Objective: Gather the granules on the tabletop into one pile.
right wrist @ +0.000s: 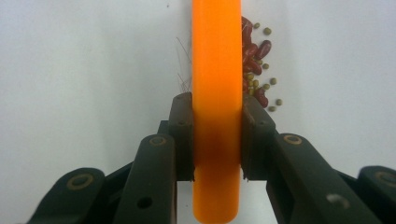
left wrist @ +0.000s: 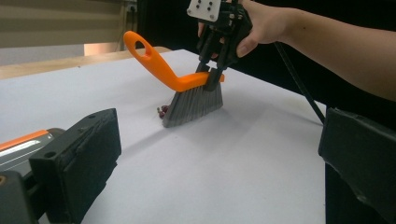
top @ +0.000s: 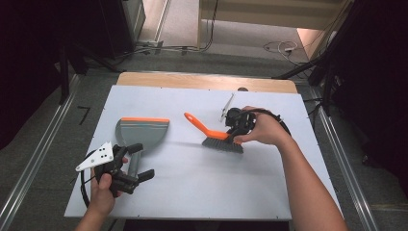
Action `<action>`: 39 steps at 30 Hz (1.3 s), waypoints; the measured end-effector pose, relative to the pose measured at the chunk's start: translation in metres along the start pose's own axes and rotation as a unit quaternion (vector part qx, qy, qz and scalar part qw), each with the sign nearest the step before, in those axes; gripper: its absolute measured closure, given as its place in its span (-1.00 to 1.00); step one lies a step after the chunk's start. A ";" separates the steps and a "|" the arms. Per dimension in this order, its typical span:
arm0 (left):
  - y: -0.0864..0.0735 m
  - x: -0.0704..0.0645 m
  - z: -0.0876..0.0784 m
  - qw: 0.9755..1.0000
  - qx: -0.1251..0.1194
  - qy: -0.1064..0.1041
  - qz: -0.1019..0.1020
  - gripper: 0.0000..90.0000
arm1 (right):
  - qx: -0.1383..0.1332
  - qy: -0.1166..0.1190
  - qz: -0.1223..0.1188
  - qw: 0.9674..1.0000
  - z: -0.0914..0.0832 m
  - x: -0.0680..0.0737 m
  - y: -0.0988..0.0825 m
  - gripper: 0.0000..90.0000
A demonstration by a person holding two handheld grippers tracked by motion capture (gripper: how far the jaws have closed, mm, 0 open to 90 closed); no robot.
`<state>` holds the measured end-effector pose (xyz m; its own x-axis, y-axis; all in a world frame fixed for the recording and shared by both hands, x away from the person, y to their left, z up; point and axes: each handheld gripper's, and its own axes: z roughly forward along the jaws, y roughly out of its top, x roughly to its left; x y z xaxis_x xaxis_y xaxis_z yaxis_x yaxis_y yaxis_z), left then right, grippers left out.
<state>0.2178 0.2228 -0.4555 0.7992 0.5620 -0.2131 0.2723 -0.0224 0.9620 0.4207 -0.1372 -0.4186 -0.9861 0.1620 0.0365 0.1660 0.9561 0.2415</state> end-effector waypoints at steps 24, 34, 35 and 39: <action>0.000 -0.001 0.001 1.000 0.003 -0.001 0.000 -1.00 | -0.063 -0.115 0.264 0.956 -0.032 0.012 -0.057 0.51; 0.000 -0.002 0.003 1.000 0.005 -0.001 0.002 -1.00 | -0.032 -0.164 0.340 0.925 -0.011 0.018 -0.054 0.52; 0.000 -0.002 0.003 1.000 0.006 -0.001 0.002 -1.00 | -0.035 -0.162 0.340 0.926 -0.009 0.019 -0.051 0.52; 0.000 -0.001 0.002 1.000 0.005 -0.001 0.003 -1.00 | -0.034 -0.156 0.333 0.929 -0.006 0.022 -0.040 0.52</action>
<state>0.2179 0.2199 -0.4560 0.8015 0.5604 -0.2084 0.2737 -0.0340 0.9612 0.3924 -0.1737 -0.4219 -0.6135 0.7856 -0.0804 0.7279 0.6021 0.3281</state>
